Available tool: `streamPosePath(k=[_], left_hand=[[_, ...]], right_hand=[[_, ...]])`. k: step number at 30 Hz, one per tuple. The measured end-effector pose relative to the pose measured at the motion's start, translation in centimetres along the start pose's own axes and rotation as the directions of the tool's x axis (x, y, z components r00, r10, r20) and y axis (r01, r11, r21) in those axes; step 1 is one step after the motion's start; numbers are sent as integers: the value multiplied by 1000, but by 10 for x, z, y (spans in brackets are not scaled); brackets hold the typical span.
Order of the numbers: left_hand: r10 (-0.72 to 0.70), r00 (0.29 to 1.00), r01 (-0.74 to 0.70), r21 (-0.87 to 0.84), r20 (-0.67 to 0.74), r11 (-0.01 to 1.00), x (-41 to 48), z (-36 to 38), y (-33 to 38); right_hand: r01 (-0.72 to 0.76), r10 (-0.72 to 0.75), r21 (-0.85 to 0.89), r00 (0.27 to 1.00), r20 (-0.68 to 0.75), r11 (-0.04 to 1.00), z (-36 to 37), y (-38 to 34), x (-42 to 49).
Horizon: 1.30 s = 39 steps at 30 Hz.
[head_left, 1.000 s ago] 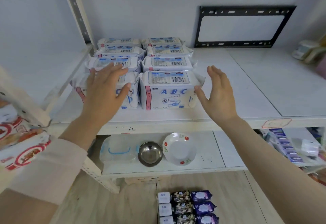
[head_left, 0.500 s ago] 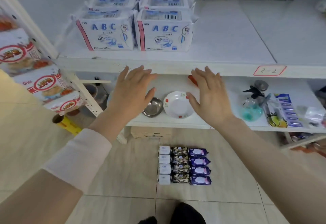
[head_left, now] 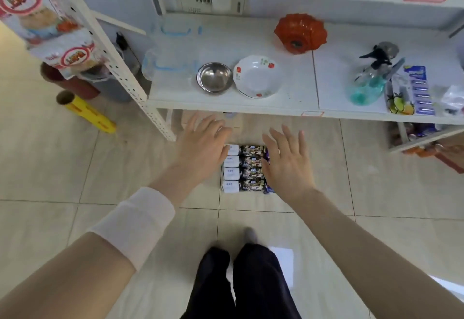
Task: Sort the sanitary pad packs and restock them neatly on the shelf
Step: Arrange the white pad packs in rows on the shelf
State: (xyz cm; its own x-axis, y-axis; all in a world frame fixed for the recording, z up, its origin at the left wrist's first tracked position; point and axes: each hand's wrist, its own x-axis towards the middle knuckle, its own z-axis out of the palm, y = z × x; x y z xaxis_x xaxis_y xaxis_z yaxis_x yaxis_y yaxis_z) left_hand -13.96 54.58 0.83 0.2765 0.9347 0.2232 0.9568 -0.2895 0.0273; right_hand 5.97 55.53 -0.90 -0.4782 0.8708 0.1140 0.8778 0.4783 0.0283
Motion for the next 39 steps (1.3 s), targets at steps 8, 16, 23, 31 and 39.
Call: streamPosePath(k=[8,16,23,31,39], left_hand=[[-97,969,104,-20,226,994,-58,121,28],[-87,967,109,-79,239,991,-119,332,45],[-39,953,64,-72,300,995,-169,554,28],[61,990,-36,-193,124,981,-177,711,-7],[27,999,-9,-448,35,894,-187,755,-19]], right_hand=[[-18,1,54,950,312,998,113,8,-41],[50,-113,132,844,524,990,303,13,-57],[48,-148,237,893,424,970,529,6,-51],[237,-334,413,925,179,879,690,17,-3],[398,-446,377,894,46,836,728,22,17]])
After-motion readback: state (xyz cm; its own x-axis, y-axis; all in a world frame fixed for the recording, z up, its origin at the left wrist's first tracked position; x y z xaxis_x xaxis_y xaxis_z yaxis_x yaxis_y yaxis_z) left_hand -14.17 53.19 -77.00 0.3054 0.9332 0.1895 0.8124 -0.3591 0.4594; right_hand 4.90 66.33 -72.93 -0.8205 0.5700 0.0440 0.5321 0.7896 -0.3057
